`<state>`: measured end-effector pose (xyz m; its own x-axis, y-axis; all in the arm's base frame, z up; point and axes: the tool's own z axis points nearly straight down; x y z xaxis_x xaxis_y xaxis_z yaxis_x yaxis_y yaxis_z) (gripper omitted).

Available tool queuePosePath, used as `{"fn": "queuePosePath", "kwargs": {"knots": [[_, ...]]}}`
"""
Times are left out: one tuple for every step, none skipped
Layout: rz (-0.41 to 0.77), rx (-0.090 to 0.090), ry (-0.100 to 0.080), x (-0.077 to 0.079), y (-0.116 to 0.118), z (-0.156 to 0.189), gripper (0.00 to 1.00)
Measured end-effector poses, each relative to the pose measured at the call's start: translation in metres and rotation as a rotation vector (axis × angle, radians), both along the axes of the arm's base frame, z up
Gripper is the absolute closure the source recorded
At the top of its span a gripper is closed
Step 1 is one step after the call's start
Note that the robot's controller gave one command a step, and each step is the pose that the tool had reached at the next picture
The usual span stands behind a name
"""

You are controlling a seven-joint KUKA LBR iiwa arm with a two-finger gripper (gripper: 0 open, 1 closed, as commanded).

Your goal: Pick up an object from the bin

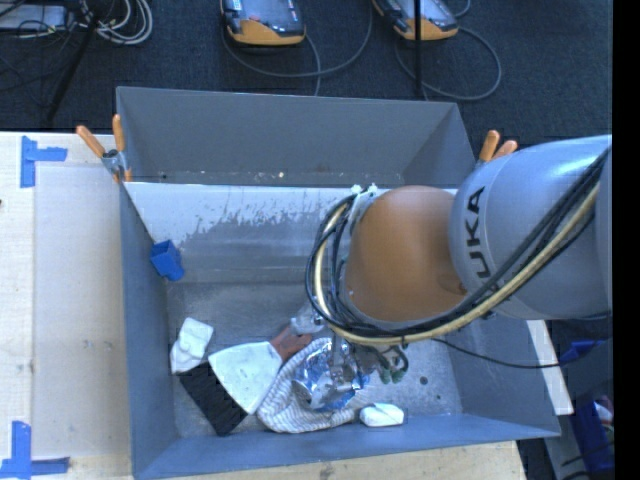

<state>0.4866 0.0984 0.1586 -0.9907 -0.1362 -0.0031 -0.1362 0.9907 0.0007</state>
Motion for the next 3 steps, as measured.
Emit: {"fn": "queuePosePath", "kwargs": {"knots": [[0.006, -0.001, 0.008, -0.004, 0.007, -0.011, 0.0], [0.161, 0.01, 0.017, 0.046, -0.029, -0.075, 1.0], [0.16, 0.01, 0.017, 0.046, -0.029, -0.075, 1.0]]}}
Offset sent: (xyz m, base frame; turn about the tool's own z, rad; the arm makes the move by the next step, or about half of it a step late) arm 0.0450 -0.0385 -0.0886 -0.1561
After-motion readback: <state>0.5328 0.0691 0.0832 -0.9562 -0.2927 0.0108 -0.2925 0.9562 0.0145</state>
